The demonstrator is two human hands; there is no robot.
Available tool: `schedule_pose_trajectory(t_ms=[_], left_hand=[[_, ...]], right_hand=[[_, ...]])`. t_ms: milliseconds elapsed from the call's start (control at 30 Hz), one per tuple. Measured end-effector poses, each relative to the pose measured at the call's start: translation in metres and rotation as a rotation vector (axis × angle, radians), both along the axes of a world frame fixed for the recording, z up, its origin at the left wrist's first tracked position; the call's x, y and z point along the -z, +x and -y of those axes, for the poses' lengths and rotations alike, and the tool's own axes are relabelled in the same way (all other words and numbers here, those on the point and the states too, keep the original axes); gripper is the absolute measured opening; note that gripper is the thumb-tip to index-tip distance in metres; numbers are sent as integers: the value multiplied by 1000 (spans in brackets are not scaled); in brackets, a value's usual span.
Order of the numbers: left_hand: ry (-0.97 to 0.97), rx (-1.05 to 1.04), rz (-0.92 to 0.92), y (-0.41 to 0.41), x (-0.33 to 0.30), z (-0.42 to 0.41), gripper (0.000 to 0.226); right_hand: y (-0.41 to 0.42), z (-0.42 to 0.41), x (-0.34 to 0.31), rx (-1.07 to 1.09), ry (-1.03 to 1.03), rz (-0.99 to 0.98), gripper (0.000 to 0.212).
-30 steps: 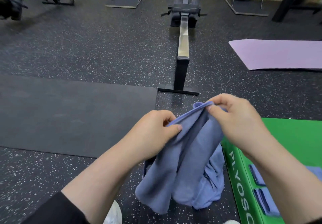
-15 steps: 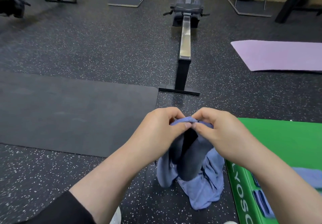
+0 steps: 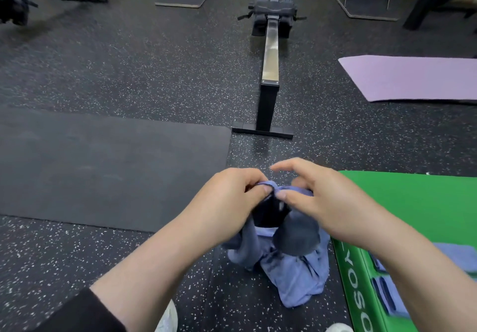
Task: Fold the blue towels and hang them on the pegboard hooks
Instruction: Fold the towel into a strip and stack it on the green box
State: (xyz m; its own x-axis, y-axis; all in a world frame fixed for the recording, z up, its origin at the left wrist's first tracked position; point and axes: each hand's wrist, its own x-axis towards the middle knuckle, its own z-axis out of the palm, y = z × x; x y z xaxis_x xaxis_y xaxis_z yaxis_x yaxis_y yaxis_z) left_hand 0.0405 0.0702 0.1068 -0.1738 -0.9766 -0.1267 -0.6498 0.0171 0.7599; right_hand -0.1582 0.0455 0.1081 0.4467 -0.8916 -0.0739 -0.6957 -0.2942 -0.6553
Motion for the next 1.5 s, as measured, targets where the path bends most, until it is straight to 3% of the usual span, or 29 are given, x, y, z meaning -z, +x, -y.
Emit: schedule_pose_trajectory(t_ms=[67,300,433,533,600,800,933,1000,1100,1233,1333,1500], left_hand=[[-10,-17,9,-3,-1,0,23],[-21,-77,4,-4,-3,4,40],[44,-64,91,2,-2,6,17],[21,-115,204,9,1,8,16],[-37,-187,166,12,1,7,15],[-105,-198,-34,4,-7,4,20],[-74,-124,-55,-4,-8,2,22],[-64,-80,-52,-7,-8,1,22],[-51,-81,-35,-8,-7,1,24],[-54,-162,120,0,-7,1,12],[-44,-246,189,9,-8,3,19],[-64,-407,-73,25,-7,9,17]], right_hand=[[3,-2,0,-28,13,26,17],[2,-1,-1,33,16,49,4],[-5,7,-2,233,-83,95,14],[-19,15,-2,374,-65,144,15],[-27,18,1,410,-52,138,15],[-26,13,-1,301,-22,65,9],[-8,3,-9,105,-18,85,47],[-2,1,-5,54,-28,71,40],[3,2,3,59,-56,52,6],[1,7,0,197,-102,69,14],[-7,12,-1,286,-78,66,15],[-17,14,-4,368,-83,40,16]])
